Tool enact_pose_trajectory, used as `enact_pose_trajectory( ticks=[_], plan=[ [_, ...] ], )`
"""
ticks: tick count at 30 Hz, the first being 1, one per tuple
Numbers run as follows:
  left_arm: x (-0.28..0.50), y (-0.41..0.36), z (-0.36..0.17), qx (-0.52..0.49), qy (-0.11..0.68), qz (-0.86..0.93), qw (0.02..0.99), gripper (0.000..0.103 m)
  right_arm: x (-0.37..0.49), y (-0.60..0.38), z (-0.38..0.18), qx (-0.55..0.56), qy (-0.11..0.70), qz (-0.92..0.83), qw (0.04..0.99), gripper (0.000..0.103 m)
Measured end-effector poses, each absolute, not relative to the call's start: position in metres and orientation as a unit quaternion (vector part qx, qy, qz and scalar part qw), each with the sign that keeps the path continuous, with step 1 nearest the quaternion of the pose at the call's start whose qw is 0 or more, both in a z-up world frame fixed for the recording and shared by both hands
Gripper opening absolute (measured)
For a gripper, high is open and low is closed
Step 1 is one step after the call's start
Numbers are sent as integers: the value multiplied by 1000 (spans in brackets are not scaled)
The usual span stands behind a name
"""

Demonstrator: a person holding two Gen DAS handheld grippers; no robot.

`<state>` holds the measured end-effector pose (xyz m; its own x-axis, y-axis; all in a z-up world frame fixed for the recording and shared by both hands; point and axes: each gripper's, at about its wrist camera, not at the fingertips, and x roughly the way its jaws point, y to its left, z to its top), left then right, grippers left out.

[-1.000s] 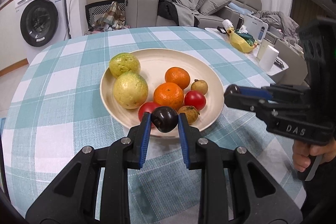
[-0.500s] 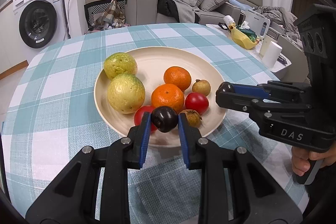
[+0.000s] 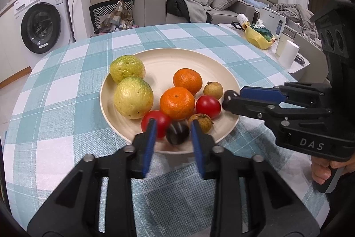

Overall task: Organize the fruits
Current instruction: 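Lower both dark plums into the cream plate and open both tools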

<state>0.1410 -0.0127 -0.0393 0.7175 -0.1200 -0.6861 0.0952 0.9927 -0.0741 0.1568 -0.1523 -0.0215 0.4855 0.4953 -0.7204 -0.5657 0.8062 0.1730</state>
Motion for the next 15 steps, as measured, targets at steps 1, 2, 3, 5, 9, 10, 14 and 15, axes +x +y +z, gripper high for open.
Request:
enact_pose_trajectory(
  ticks=[1, 2, 3, 5, 9, 10, 14, 15],
  plan=[
    [141, -11, -40, -18, 371, -57, 927, 40, 156, -153, -21, -46, 401, 308, 862, 32],
    [140, -10, -39, -18, 370, -55, 927, 43, 155, -154, -20, -47, 398, 307, 863, 33],
    [138, -9, -39, -19, 370, -53, 927, 45, 154, -155, -20, -47, 396, 306, 865, 36],
    [135, -5, -37, -23, 366, -47, 929, 53, 152, -159, -18, -46, 392, 302, 868, 39],
    [122, 4, -27, -39, 343, -43, 937, 77, 148, -168, -12, -45, 383, 294, 875, 55],
    [118, 5, -24, -41, 337, -41, 940, 84, 146, -172, -10, -45, 379, 292, 877, 63],
    [99, 11, -12, -41, 306, -31, 951, 99, 140, -182, -4, -31, 367, 293, 882, 92],
    [95, 12, -10, -39, 299, -25, 953, 103, 139, -184, -3, -29, 364, 293, 884, 95]
  ],
)
